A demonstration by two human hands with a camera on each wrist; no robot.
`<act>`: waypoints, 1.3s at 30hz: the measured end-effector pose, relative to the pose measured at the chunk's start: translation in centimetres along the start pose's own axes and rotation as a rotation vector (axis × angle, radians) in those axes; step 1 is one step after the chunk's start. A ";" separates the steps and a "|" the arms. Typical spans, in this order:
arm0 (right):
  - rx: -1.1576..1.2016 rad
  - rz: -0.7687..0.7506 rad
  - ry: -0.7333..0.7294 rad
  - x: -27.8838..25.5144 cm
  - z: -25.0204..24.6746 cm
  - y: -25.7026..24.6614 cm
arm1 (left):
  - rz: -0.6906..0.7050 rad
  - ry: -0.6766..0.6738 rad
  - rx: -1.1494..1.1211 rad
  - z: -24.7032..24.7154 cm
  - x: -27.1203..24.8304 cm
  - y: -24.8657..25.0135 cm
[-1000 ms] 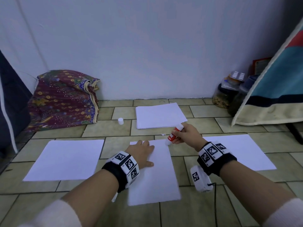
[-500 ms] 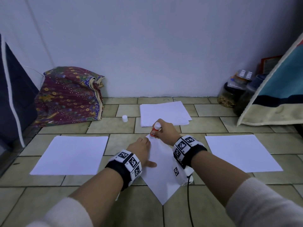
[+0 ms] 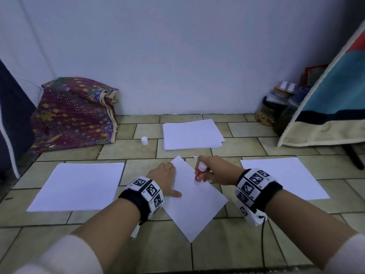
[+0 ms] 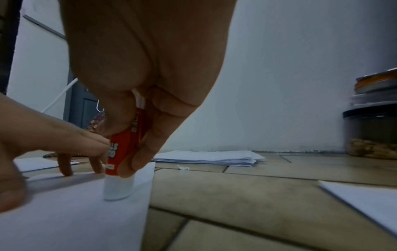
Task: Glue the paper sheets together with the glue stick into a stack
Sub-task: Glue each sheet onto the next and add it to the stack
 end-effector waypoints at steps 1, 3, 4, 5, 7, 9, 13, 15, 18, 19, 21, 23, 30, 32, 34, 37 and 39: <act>-0.007 -0.007 -0.021 -0.6 -0.1 0.2 | 0.008 -0.014 0.005 -0.1 0.1 -0.2; -0.021 -0.017 -0.060 -1.7 -0.4 0.5 | 0.025 -0.042 0.017 -0.2 0.4 -0.7; -0.021 -0.016 -0.074 -2.2 -0.5 0.7 | 0.035 -0.046 0.034 -0.1 0.5 -1.0; -0.017 -0.017 -0.083 -2.7 -0.6 0.7 | 0.046 -0.044 0.059 0.0 0.6 -1.2; -0.022 -0.018 -0.106 -3.5 -0.7 0.7 | 0.069 -0.031 0.112 0.2 0.4 -1.6; -0.042 -0.019 -0.132 -4.1 -0.8 0.8 | 0.083 -0.012 0.127 0.3 0.1 -1.9; -0.088 0.021 -0.192 -4.9 -1.4 1.1 | 0.110 -0.007 0.102 0.1 -0.5 -2.5; -0.144 0.054 -0.225 -4.9 -1.9 1.0 | 0.120 0.003 0.096 0.2 -0.7 -2.7; -0.124 0.157 -0.241 -4.7 -3.0 1.3 | 0.122 0.019 0.064 0.5 -0.9 -2.9; -0.030 0.181 -0.207 -4.6 -3.5 1.4 | 0.119 0.020 0.052 0.6 -1.0 -3.0; 0.301 0.176 -0.060 -4.4 -4.5 1.7 | 0.098 0.027 0.014 1.2 -1.2 -3.4; 0.645 0.135 0.140 -4.0 -5.3 1.7 | 0.071 0.005 -0.026 1.9 -1.5 -3.8; 1.404 0.213 0.496 0.8 -2.9 1.6 | 0.003 -0.129 -0.022 3.9 -2.0 -3.6; 1.383 0.265 0.448 2.7 -1.4 1.3 | -0.005 -0.125 -0.031 4.0 -2.0 -3.3; 1.389 0.246 0.380 4.5 0.0 0.5 | -0.040 -0.130 -0.052 4.5 -1.9 -3.1; 1.433 0.193 0.310 7.0 1.8 -1.4 | -0.094 -0.153 -0.085 5.1 -1.8 -2.7; 1.259 0.188 0.292 8.6 2.7 -2.3 | -0.116 -0.151 -0.115 5.2 -1.7 -2.7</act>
Point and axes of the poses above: each hand's wrist, its own x-axis towards the middle knuckle, its own z-axis out of the palm, y = z × x, the point moved 3 cm from there along x, towards the middle knuckle, and after that the axes turned 15 degrees about x, right-handed, at the moved point
